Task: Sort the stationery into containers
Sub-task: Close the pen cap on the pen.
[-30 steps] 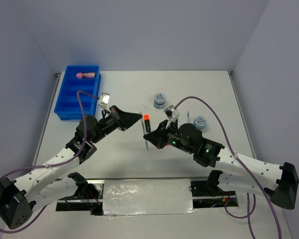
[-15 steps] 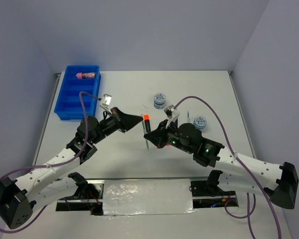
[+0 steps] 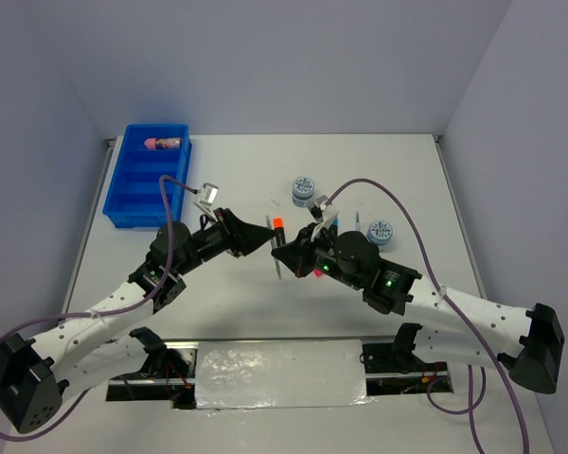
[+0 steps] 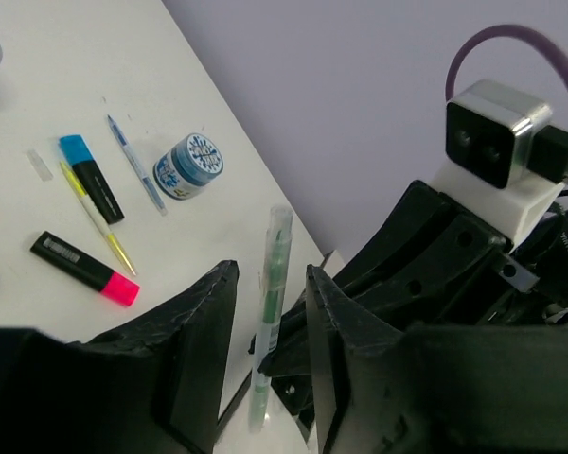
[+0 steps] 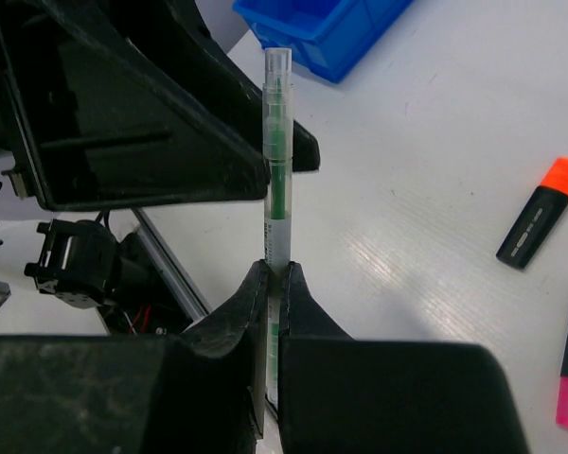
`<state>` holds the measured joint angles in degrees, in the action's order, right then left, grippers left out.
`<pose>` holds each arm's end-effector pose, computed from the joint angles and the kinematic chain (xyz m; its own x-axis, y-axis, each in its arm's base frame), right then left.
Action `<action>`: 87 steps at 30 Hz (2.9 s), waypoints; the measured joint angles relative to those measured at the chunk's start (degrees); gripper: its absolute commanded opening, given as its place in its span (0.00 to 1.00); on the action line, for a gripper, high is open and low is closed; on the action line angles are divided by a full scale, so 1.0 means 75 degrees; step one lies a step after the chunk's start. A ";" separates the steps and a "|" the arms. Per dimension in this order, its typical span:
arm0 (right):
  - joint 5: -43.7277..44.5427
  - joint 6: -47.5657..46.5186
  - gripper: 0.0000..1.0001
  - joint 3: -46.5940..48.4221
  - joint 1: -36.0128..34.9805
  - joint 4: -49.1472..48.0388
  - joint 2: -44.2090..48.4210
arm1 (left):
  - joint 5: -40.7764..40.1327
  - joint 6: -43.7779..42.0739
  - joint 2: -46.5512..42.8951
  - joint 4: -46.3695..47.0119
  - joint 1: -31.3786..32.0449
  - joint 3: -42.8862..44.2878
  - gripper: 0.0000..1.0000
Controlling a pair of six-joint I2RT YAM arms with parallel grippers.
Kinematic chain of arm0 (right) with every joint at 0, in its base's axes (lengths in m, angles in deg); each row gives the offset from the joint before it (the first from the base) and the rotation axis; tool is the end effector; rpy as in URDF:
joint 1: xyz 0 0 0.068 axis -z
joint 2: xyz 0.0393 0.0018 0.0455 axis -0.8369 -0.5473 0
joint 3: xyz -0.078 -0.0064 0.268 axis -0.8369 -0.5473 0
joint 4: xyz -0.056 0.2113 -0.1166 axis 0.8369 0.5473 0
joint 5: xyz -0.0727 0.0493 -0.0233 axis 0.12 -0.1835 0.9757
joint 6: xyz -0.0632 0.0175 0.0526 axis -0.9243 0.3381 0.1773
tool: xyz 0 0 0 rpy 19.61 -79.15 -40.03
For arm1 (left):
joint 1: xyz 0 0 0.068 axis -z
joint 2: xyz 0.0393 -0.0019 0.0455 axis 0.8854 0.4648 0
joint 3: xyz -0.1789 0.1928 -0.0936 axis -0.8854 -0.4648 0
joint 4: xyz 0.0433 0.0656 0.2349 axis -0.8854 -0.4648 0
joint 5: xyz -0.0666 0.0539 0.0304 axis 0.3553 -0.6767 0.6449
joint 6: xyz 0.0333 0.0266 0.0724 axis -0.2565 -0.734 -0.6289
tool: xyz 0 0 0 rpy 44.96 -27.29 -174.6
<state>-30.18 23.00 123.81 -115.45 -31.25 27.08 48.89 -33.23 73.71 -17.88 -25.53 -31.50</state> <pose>0.1352 0.2075 0.3091 -0.4449 0.1335 -0.8856 -0.6681 0.6090 0.4274 0.1812 -0.1580 0.3238 -0.5754 -0.5562 -0.5997 0.5299 0.3050 -0.7913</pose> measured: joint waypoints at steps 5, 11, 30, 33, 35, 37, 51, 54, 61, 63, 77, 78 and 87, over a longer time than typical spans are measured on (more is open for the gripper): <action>0.0000 -0.0157 0.00 0.0006 0.0000 -0.0236 -0.0009 | 0.0140 -0.0172 -0.0015 -0.0187 0.0038 0.0003 0.41; 0.0023 -0.0157 0.00 0.0023 0.0000 -0.0367 -0.0105 | 0.0396 -0.0277 0.0006 -0.0085 0.0038 0.0009 0.28; -0.1119 -0.0344 0.08 -0.0096 0.0047 -0.1504 -0.0507 | 0.1422 -0.0446 -0.0029 0.0583 0.0052 0.0026 0.00; -0.1116 -0.0236 0.00 -0.0096 0.0085 -0.1591 -0.0527 | 0.1425 -0.0510 -0.0125 0.0551 0.0044 0.0052 0.01; -0.1145 -0.0248 0.00 -0.0096 0.0085 -0.1664 -0.0530 | 0.1396 -0.0621 -0.0172 0.0484 0.0047 0.0085 0.08; -0.1183 -0.0248 0.00 -0.0102 0.0085 -0.1719 -0.0527 | 0.1370 -0.0682 -0.0221 0.0402 0.0047 0.0122 0.21; -0.1498 -0.0303 0.00 -0.0102 0.0035 -0.1784 -0.0527 | 0.1075 -0.1058 -0.0376 -0.0087 0.0052 0.1183 0.70; -0.1527 -0.0303 0.00 -0.0102 0.0035 -0.1775 -0.0527 | 0.1023 -0.1113 -0.0373 -0.0119 0.0052 0.1314 0.63; -0.1530 -0.0306 0.00 -0.0102 0.0035 -0.1702 -0.0527 | 0.1026 -0.1107 -0.0294 -0.0216 0.0052 0.1306 0.59; -0.1530 -0.0306 0.00 -0.0102 0.0035 -0.1699 -0.0527 | 0.1029 -0.1105 -0.0294 -0.0213 0.0052 0.1282 0.58; -0.1562 -0.0335 0.00 -0.0047 0.0035 -0.1361 -0.0527 | 0.1029 -0.1087 -0.0032 -0.0152 0.0050 0.1265 0.32; -0.1559 -0.0338 0.00 -0.0047 0.0035 -0.1355 -0.0527 | 0.1029 -0.1090 -0.0026 -0.0146 0.0050 0.1265 0.33; -0.1559 -0.0379 0.00 -0.0015 0.0035 -0.1113 -0.0469 | 0.1032 -0.1113 0.0006 -0.0146 0.0052 0.1215 0.35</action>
<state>-41.88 20.16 123.70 -115.19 -39.60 23.56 56.63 -41.58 73.76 -18.97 -25.13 -22.38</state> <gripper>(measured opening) 0.187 0.358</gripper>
